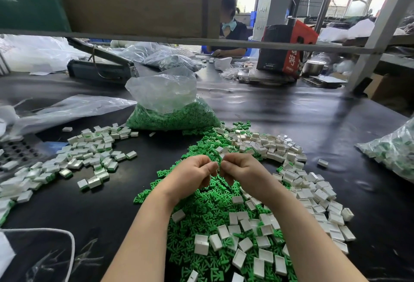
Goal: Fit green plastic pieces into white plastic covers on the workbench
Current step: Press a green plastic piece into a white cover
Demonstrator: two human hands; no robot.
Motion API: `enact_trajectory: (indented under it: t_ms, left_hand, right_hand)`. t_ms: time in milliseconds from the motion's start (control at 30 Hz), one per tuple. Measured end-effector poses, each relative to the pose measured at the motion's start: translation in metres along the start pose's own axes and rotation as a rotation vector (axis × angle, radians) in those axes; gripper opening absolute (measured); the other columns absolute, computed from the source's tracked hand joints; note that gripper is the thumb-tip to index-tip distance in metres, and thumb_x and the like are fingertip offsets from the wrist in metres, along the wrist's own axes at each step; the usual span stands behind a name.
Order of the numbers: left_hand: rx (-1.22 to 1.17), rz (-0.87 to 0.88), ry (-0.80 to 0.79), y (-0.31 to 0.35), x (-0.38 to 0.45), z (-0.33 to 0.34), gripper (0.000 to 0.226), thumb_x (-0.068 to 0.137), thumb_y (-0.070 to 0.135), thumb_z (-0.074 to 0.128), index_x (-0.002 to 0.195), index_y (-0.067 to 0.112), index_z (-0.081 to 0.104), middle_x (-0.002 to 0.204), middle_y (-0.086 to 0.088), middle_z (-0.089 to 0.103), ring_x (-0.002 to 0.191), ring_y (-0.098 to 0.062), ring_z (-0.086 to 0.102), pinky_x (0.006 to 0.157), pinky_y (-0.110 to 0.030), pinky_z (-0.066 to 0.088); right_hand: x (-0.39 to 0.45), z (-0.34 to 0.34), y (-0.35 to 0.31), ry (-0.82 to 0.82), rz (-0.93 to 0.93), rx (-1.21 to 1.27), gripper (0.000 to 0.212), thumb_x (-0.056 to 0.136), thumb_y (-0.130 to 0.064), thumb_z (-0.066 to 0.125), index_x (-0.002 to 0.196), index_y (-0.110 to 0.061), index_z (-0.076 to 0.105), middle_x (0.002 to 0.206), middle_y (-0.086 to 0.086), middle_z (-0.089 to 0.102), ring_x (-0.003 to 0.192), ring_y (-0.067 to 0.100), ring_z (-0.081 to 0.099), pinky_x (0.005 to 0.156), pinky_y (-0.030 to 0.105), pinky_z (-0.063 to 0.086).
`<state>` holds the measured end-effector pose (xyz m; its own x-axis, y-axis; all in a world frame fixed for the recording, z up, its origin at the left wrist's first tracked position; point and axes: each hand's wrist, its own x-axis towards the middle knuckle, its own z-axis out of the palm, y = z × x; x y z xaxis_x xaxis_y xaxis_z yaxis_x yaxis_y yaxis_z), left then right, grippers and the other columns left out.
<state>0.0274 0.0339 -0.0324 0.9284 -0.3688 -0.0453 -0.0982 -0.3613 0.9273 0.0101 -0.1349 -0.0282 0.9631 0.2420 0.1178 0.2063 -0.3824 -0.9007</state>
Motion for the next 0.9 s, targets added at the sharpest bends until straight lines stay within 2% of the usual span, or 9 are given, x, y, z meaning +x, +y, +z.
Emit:
enact_trajectory:
  t_ms: [100,167,267,367,467,533,633,733,900]
  left_hand:
    - [-0.007,-0.019,-0.004,-0.001,0.0,-0.002,0.027,0.099,0.024,0.053,0.075,0.014,0.06,0.05,0.009,0.051,0.044,-0.002,0.043,0.048,-0.016,0.035]
    - [0.0,-0.032,0.008,-0.002,0.0,-0.003,0.029,0.098,0.027,0.055,0.073,0.015,0.061,0.047,0.01,0.051,0.043,-0.004,0.042,0.048,-0.019,0.034]
    - [-0.03,-0.037,-0.008,-0.001,-0.001,-0.003,0.033,0.099,0.031,0.053,0.071,0.015,0.058,0.051,0.006,0.051,0.047,-0.008,0.04,0.049,-0.023,0.032]
    - [-0.015,0.022,-0.049,0.001,-0.003,-0.002,0.034,0.102,0.026,0.047,0.071,0.015,0.052,0.057,0.005,0.047,0.051,-0.008,0.037,0.052,-0.023,0.03]
    - [0.011,0.038,-0.057,0.001,-0.004,-0.001,0.034,0.103,0.024,0.045,0.069,0.019,0.048,0.058,0.01,0.043,0.052,-0.005,0.036,0.054,-0.02,0.031]
    - [0.028,0.039,-0.051,0.0,-0.004,-0.001,0.035,0.102,0.023,0.046,0.067,0.02,0.047,0.058,0.011,0.042,0.053,-0.006,0.036,0.056,-0.022,0.032]
    - [0.038,0.064,-0.037,0.001,-0.003,-0.002,0.036,0.102,0.02,0.045,0.065,0.02,0.046,0.059,0.009,0.041,0.056,-0.009,0.034,0.06,-0.031,0.028]
    - [-0.007,0.083,-0.047,0.003,-0.005,-0.003,0.035,0.102,0.017,0.046,0.067,0.019,0.048,0.057,0.011,0.042,0.054,-0.007,0.034,0.057,-0.027,0.028]
    - [-0.084,0.059,-0.079,0.008,-0.008,-0.004,0.03,0.102,0.019,0.047,0.073,0.018,0.054,0.063,0.007,0.046,0.063,-0.01,0.038,0.068,-0.029,0.032]
  right_hand:
    - [0.001,0.001,0.002,-0.022,0.005,0.014,0.029,0.099,-0.009,0.05,0.071,-0.012,0.056,0.065,0.009,0.053,0.063,0.023,0.047,0.064,0.042,0.04]
    - [0.001,0.002,0.002,-0.016,-0.006,0.018,0.031,0.099,-0.009,0.05,0.069,-0.014,0.056,0.064,0.007,0.053,0.062,0.023,0.047,0.064,0.042,0.039]
    - [0.001,0.002,0.001,-0.004,-0.022,0.065,0.031,0.099,-0.009,0.05,0.069,-0.014,0.057,0.064,0.007,0.054,0.062,0.023,0.048,0.064,0.041,0.039]
    - [0.0,0.001,0.001,-0.006,-0.01,0.054,0.031,0.1,-0.01,0.05,0.07,-0.015,0.058,0.063,0.007,0.055,0.062,0.023,0.048,0.065,0.04,0.039]
    - [0.001,0.0,0.0,-0.022,0.024,-0.051,0.032,0.099,-0.013,0.051,0.069,-0.017,0.058,0.057,-0.003,0.054,0.056,0.013,0.048,0.062,0.034,0.041]
    - [-0.001,-0.001,-0.002,-0.035,0.041,-0.109,0.032,0.099,-0.015,0.051,0.068,-0.019,0.057,0.057,-0.005,0.052,0.053,0.008,0.046,0.058,0.03,0.039]
    - [-0.003,-0.001,-0.005,-0.048,0.043,-0.126,0.033,0.101,-0.018,0.048,0.069,-0.019,0.056,0.063,0.001,0.049,0.06,0.015,0.044,0.062,0.035,0.036]
    - [-0.004,-0.002,-0.007,-0.06,0.046,-0.07,0.032,0.102,-0.016,0.047,0.071,-0.016,0.056,0.068,0.005,0.05,0.065,0.018,0.043,0.064,0.035,0.036]
    - [-0.005,-0.004,-0.008,-0.084,0.048,0.027,0.028,0.102,-0.014,0.047,0.075,-0.01,0.055,0.064,0.0,0.047,0.06,0.009,0.041,0.06,0.021,0.037]
